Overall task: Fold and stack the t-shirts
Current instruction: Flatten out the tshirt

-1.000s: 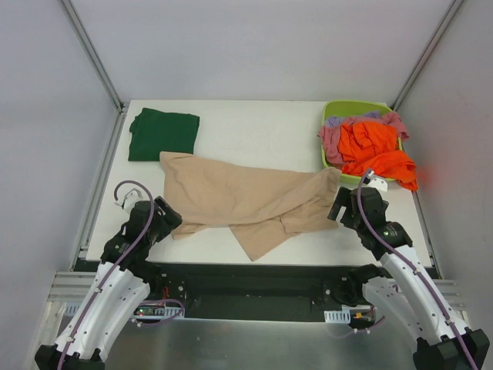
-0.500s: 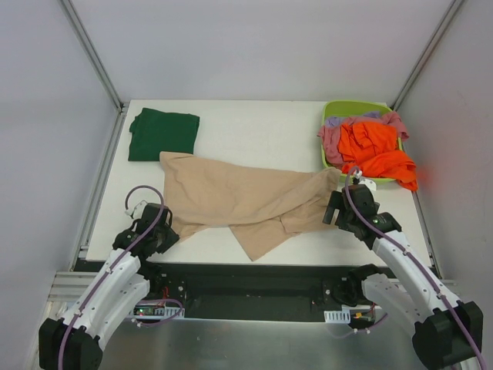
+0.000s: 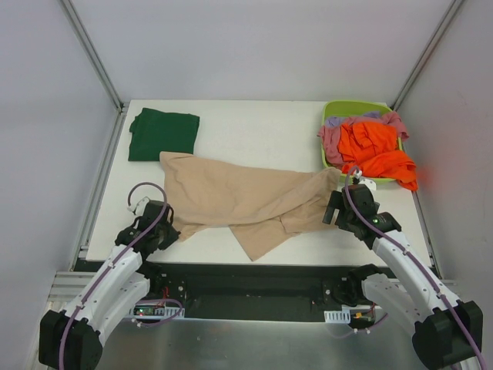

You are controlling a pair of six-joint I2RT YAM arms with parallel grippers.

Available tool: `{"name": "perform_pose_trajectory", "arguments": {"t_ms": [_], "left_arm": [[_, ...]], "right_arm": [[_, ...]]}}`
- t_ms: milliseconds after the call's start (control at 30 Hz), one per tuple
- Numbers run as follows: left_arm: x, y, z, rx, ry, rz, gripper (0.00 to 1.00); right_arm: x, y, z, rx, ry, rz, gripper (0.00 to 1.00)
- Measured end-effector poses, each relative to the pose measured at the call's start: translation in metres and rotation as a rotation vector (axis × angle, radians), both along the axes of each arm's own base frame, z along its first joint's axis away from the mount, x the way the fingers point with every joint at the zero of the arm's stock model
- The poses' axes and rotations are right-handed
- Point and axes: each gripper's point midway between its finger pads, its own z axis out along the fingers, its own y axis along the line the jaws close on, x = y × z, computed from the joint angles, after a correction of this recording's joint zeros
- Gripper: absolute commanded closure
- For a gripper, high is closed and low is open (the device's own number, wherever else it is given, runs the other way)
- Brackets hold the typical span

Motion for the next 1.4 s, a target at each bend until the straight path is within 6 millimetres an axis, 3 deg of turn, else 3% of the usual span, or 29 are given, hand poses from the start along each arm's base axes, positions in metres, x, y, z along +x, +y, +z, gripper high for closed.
{"name": "perform_pose_trajectory", "arguments": {"t_ms": [333, 433, 567, 967, 1167, 1400], "left_arm": [[0.013, -0.007, 0.023, -0.038, -0.143, -0.041, 1.0], [0.016, -0.008, 0.031, -0.045, -0.19, -0.055, 1.0], [0.017, -0.009, 0.035, -0.045, -0.213, -0.073, 1.0], [0.018, -0.012, 0.039, -0.044, -0.24, -0.118, 1.0], [0.018, -0.012, 0.037, -0.044, -0.245, -0.119, 1.0], [0.018, -0.012, 0.036, -0.044, -0.243, -0.118, 1.0]], "right_arm": [[0.0, 0.0, 0.001, 0.012, -0.006, -0.017, 0.01], [-0.003, -0.004, -0.003, 0.021, 0.007, -0.052, 0.09], [-0.008, -0.005, -0.014, 0.04, 0.059, -0.07, 0.27], [-0.009, 0.003, -0.06, 0.026, 0.25, -0.072, 0.38], [0.012, 0.01, -0.061, 0.026, 0.249, -0.063, 0.52], [0.024, 0.014, -0.061, 0.022, 0.245, -0.06, 0.53]]}}
